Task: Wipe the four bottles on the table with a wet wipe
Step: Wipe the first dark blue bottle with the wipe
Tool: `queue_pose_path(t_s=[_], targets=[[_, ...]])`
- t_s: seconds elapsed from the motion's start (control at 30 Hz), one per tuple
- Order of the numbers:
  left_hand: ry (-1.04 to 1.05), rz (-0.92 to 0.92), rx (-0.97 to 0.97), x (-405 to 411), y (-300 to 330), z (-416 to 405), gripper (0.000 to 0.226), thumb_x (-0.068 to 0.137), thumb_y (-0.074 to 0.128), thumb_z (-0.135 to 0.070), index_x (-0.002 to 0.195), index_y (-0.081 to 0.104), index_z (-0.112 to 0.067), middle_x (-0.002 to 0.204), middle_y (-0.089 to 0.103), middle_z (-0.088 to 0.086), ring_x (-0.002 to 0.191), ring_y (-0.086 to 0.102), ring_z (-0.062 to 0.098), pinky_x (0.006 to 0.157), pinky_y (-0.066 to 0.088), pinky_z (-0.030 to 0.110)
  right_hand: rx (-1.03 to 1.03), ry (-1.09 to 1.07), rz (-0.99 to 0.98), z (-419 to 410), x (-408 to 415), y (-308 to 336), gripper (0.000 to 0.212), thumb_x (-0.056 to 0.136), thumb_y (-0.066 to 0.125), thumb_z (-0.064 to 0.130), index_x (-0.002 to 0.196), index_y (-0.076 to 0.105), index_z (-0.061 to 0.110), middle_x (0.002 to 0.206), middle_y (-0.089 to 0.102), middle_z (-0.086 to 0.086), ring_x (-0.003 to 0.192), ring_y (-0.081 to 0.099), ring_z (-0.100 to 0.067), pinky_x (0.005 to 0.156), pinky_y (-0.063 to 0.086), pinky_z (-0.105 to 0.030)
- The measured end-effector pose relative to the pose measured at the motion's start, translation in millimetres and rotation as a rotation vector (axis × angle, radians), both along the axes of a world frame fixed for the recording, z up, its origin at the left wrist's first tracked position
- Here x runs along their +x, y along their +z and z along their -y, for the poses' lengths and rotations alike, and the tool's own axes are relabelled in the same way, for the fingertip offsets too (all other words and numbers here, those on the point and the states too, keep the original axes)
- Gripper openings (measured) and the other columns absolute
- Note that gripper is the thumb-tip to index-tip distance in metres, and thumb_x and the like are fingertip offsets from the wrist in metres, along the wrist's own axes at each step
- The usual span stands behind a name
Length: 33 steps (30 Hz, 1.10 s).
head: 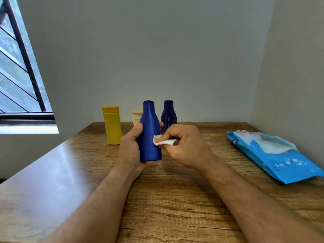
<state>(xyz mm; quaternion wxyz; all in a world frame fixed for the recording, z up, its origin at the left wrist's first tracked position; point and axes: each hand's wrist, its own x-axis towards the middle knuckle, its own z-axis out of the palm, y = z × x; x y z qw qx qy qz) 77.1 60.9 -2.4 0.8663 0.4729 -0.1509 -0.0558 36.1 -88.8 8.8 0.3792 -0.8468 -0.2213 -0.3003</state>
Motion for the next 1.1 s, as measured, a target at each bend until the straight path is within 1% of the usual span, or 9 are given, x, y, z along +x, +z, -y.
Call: queue_pose_path(t_s=[0.13, 0.27, 0.37, 0.5, 0.6, 0.7, 0.83, 1.0, 1.1], targets=[[0.037, 0.031, 0.05, 0, -2, 4, 0.029, 0.101, 0.047, -0.03, 0.106, 0.068, -0.011, 0.084, 0.076, 0.004, 0.073, 0.07, 0.018, 0.064, 0.058, 0.03, 0.271, -0.079, -0.003, -1, -1, 8, 0.016, 0.086, 0.073, 0.014, 0.098, 0.078, 0.024, 0.094, 0.073, 0.011, 0.087, 0.068, -0.002, 0.077, 0.058, -0.02], [0.077, 0.073, 0.103, -1, -3, 4, 0.027, 0.102, 0.044, -0.028, 0.111, 0.067, -0.017, 0.088, 0.074, 0.002, 0.075, 0.067, 0.018, 0.062, 0.056, 0.029, 0.34, -0.029, -0.092, -2, -4, 12, 0.016, 0.086, 0.074, 0.012, 0.097, 0.078, 0.022, 0.091, 0.074, 0.008, 0.086, 0.071, -0.01, 0.076, 0.061, -0.029], [0.079, 0.126, 0.081, 0, -1, 2, 0.026, 0.103, 0.042, -0.025, 0.123, 0.059, -0.019, 0.096, 0.073, 0.003, 0.072, 0.069, 0.013, 0.057, 0.055, 0.027, 0.278, 0.077, -0.201, -2, -9, 15, 0.011, 0.082, 0.077, 0.012, 0.091, 0.079, 0.018, 0.084, 0.075, 0.004, 0.08, 0.072, -0.012, 0.072, 0.061, -0.026], [0.029, 0.205, 0.142, -2, -3, 1, 0.055, 0.09, 0.059, -0.05, 0.129, 0.051, -0.011, 0.098, 0.068, 0.007, 0.071, 0.066, 0.013, 0.058, 0.054, 0.027, 0.237, 0.014, -0.123, 0, -9, 16, 0.011, 0.083, 0.077, 0.016, 0.092, 0.079, 0.022, 0.085, 0.074, 0.008, 0.081, 0.069, -0.008, 0.069, 0.058, -0.023], [-0.089, 0.226, 0.166, -2, -4, 2, 0.058, 0.077, 0.073, -0.034, 0.127, 0.049, -0.016, 0.09, 0.07, 0.004, 0.066, 0.062, 0.016, 0.054, 0.052, 0.029, 0.294, -0.129, 0.004, 2, -6, 16, 0.013, 0.087, 0.073, 0.018, 0.096, 0.078, 0.026, 0.088, 0.073, 0.012, 0.082, 0.067, -0.006, 0.069, 0.057, -0.019], [-0.145, 0.199, 0.212, -2, -5, 5, 0.062, 0.064, 0.082, -0.027, 0.12, 0.055, -0.024, 0.084, 0.07, 0.0, 0.064, 0.059, 0.016, 0.052, 0.049, 0.03, 0.423, -0.151, -0.021, 5, -6, 19, 0.013, 0.088, 0.072, 0.016, 0.097, 0.078, 0.022, 0.089, 0.073, 0.012, 0.081, 0.067, 0.003, 0.064, 0.051, -0.01], [-0.102, 0.192, 0.193, 2, -5, 4, 0.068, 0.057, 0.082, -0.032, 0.12, 0.06, -0.019, 0.091, 0.072, 0.002, 0.068, 0.062, 0.017, 0.06, 0.051, 0.032, 0.42, -0.04, -0.093, 6, -8, 19, 0.007, 0.085, 0.075, 0.014, 0.09, 0.079, 0.015, 0.084, 0.074, 0.003, 0.075, 0.067, -0.002, 0.059, 0.05, -0.011], [-0.054, 0.282, 0.207, 5, -10, 3, 0.058, 0.066, 0.069, -0.014, 0.123, 0.06, -0.017, 0.111, 0.071, 0.012, 0.091, 0.067, 0.027, 0.074, 0.056, 0.04, 0.319, 0.057, -0.153, 10, -8, 18, 0.006, 0.08, 0.078, 0.014, 0.087, 0.078, 0.014, 0.086, 0.075, 0.001, 0.083, 0.07, -0.013, 0.07, 0.059, -0.026], [-0.04, 0.347, 0.227, 5, -12, 3, 0.061, 0.062, 0.066, -0.022, 0.123, 0.061, -0.018, 0.102, 0.071, 0.01, 0.082, 0.065, 0.025, 0.068, 0.054, 0.039, 0.356, 0.045, -0.121, 10, -7, 18, 0.007, 0.081, 0.076, 0.011, 0.084, 0.076, 0.018, 0.085, 0.074, 0.003, 0.082, 0.069, -0.01, 0.066, 0.056, -0.022]])
